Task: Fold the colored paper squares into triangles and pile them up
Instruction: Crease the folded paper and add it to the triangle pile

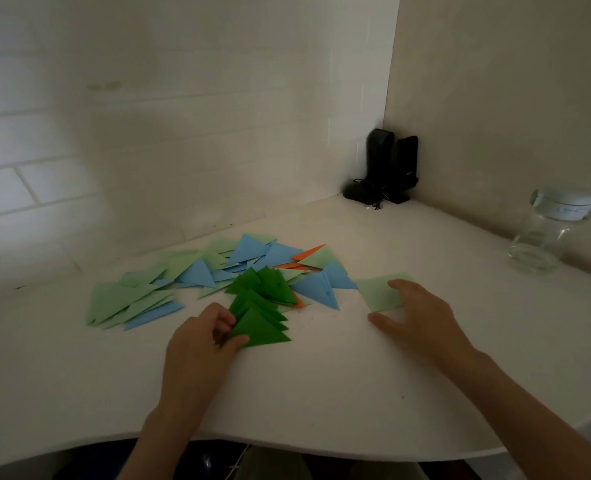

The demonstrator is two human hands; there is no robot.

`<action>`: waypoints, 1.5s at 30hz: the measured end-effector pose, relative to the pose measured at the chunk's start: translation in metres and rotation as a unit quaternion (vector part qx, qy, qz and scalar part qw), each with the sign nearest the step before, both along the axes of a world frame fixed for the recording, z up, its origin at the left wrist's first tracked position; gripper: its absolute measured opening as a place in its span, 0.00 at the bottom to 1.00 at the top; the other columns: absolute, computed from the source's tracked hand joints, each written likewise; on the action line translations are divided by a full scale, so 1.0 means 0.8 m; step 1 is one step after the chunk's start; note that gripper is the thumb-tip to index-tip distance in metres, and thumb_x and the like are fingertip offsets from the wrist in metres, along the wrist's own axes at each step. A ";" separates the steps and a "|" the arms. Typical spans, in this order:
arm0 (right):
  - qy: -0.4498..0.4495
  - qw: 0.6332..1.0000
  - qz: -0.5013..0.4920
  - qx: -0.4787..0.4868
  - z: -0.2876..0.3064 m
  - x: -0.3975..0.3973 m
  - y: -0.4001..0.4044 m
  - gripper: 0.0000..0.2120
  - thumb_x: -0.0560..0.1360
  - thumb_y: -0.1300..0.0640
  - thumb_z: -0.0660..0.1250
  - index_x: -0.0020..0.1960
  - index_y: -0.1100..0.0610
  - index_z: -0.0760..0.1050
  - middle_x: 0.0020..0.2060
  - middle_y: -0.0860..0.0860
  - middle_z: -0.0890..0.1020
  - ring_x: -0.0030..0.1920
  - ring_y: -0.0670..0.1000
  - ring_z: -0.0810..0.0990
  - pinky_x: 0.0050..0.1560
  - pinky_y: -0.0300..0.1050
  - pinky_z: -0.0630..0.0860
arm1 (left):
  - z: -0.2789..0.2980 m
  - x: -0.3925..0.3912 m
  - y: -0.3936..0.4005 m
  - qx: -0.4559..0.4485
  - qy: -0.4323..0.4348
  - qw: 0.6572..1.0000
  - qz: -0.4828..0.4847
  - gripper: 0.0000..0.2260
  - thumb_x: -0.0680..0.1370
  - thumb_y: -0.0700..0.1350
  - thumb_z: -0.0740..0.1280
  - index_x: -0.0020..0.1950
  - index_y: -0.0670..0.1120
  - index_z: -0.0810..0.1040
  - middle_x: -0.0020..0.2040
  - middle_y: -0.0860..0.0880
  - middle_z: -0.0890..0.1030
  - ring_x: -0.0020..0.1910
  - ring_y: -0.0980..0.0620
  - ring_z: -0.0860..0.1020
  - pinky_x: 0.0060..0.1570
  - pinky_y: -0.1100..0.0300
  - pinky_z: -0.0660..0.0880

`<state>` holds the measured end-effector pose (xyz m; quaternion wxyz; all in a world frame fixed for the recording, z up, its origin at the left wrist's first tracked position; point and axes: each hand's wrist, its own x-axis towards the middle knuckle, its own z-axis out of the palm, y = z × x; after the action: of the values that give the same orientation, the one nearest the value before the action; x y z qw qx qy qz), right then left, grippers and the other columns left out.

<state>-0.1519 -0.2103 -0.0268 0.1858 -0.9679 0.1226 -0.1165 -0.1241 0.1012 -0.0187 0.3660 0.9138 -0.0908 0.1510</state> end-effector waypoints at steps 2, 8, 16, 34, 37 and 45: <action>0.013 1.000 -0.002 -0.003 0.001 0.001 0.001 0.33 0.71 0.37 0.65 0.71 0.51 0.63 0.69 0.48 0.69 0.68 0.49 0.67 0.68 0.45 0.60 | -0.002 0.007 0.003 0.016 0.000 1.000 0.001 0.13 0.66 0.45 0.78 0.43 0.51 0.76 0.37 0.56 0.77 0.38 0.55 0.75 0.35 0.61 0.69; 0.005 1.000 -0.027 -0.015 0.007 -0.005 0.004 0.30 0.70 0.34 0.65 0.66 0.49 0.70 0.64 0.47 0.73 0.63 0.51 0.71 0.63 0.45 0.65 | -0.003 0.021 0.006 -0.019 0.034 0.999 0.004 0.13 0.66 0.45 0.78 0.45 0.52 0.76 0.40 0.58 0.78 0.39 0.61 0.74 0.34 0.69 0.65; -0.030 0.994 -0.031 -0.097 0.002 -0.009 0.014 0.18 0.74 0.41 0.63 0.59 0.50 0.76 0.55 0.48 0.80 0.57 0.52 0.77 0.59 0.47 0.66 | -0.009 0.024 -0.001 -0.016 0.014 1.000 0.013 0.06 0.71 0.44 0.73 0.41 0.50 0.77 0.37 0.56 0.79 0.37 0.60 0.75 0.34 0.70 0.64; -0.211 0.968 0.053 -0.121 0.003 -0.055 0.022 0.13 0.73 0.47 0.59 0.43 0.47 0.82 0.45 0.44 0.83 0.45 0.48 0.80 0.51 0.48 0.67 | 0.006 -0.034 -0.081 -0.004 -0.152 0.972 -0.177 0.06 0.72 0.43 0.72 0.46 0.50 0.77 0.47 0.57 0.74 0.48 0.59 0.72 0.48 0.68 0.69; -0.207 0.968 0.085 -0.117 0.000 -0.071 0.034 0.14 0.73 0.46 0.58 0.43 0.46 0.82 0.43 0.42 0.82 0.43 0.47 0.79 0.46 0.45 0.66 | -0.001 -0.045 -0.102 -0.013 -0.119 0.965 -0.234 0.05 0.74 0.46 0.69 0.48 0.52 0.77 0.48 0.58 0.74 0.48 0.59 0.73 0.49 0.69 0.69; -0.163 0.978 0.116 -0.055 -0.017 -0.081 0.038 0.12 0.71 0.45 0.59 0.39 0.45 0.80 0.39 0.39 0.81 0.41 0.45 0.79 0.40 0.42 0.69 | -0.030 -0.041 -0.137 0.030 -0.065 0.956 -0.285 0.10 0.73 0.52 0.64 0.50 0.50 0.80 0.49 0.55 0.78 0.51 0.58 0.73 0.52 0.70 0.66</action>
<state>-0.2164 -0.1800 -0.0405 0.1623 -0.9524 -0.0285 -0.2566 -0.1566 -0.0083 -0.0430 0.3591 0.8487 -0.3760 0.0966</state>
